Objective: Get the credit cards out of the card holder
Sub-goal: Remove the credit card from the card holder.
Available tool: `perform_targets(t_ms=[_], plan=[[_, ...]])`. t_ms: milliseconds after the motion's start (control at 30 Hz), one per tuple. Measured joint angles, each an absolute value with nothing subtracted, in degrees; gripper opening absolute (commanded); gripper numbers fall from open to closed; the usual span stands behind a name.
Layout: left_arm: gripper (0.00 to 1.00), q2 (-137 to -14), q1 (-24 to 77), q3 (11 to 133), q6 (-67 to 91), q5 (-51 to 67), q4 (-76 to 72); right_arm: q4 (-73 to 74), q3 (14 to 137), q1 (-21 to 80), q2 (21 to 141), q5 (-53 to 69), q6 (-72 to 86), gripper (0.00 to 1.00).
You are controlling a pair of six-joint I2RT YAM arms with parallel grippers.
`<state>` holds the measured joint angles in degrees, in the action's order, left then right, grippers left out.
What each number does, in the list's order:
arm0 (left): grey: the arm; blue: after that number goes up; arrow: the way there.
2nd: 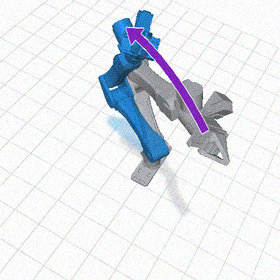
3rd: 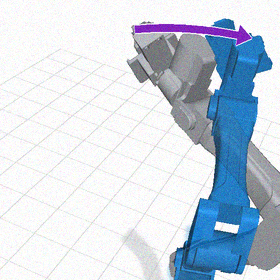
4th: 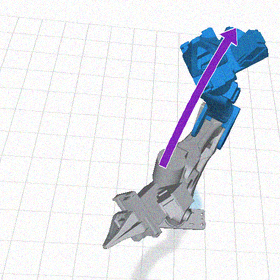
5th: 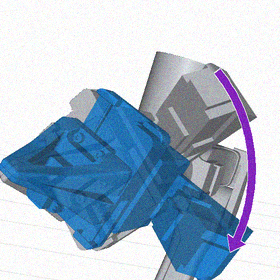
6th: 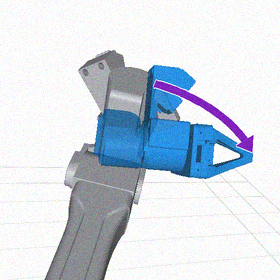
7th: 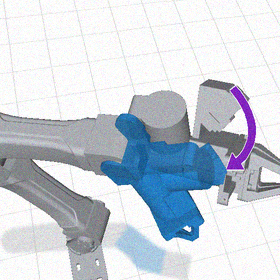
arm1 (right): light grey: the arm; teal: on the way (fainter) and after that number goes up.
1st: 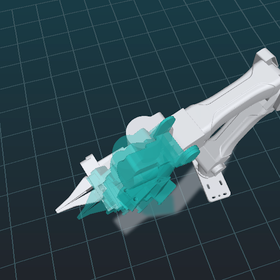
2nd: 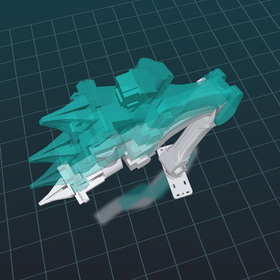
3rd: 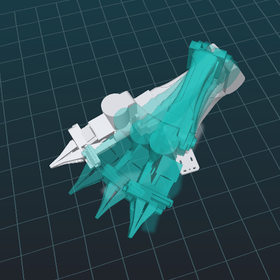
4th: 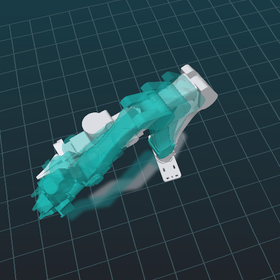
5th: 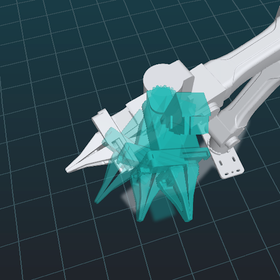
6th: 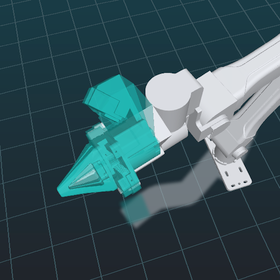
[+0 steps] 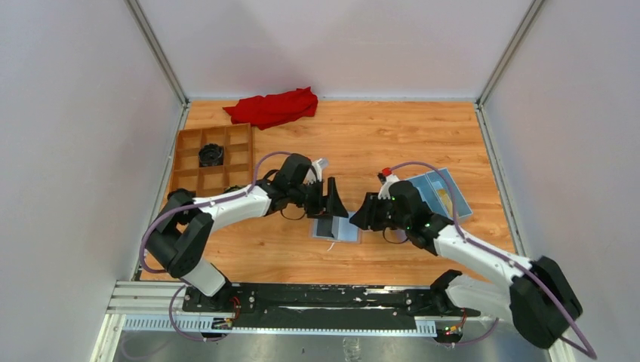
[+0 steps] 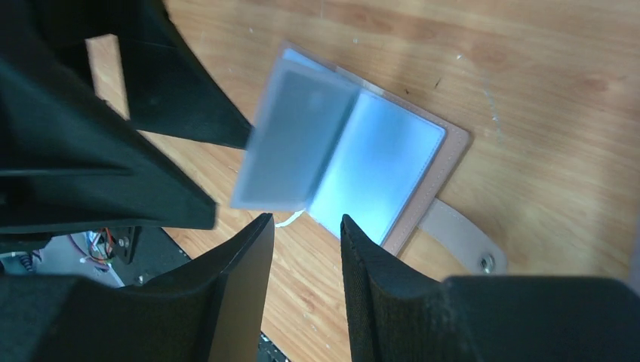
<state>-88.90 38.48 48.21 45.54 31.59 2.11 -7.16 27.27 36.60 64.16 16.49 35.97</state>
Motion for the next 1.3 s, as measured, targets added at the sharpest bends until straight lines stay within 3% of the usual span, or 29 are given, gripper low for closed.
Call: perform_targets(t_ms=[367, 500, 667, 867, 1300], plan=[[0.69, -99.0, 46.2, 56.9, 48.1, 33.3, -1.6, 10.1, 24.1, 35.9, 31.4, -0.1, 35.7, 0.39], [0.69, -98.7, 46.2, 57.2, 48.5, 33.2, -1.6, 13.9, 23.2, 35.9, 25.7, -3.3, 35.6, 0.43], [0.69, -93.0, 42.0, 55.4, 48.7, 33.3, -2.7, 14.0, 23.3, 35.9, 31.8, -2.3, 34.8, 0.38], [0.69, -87.4, 35.4, 46.9, 48.9, 33.2, -3.7, 5.4, 23.6, 35.9, 46.8, 7.6, 36.1, 0.35], [0.68, -86.7, 33.9, 41.0, 49.5, 33.3, -2.7, -13.5, 29.1, 37.2, 71.2, 21.8, 41.3, 0.35]])
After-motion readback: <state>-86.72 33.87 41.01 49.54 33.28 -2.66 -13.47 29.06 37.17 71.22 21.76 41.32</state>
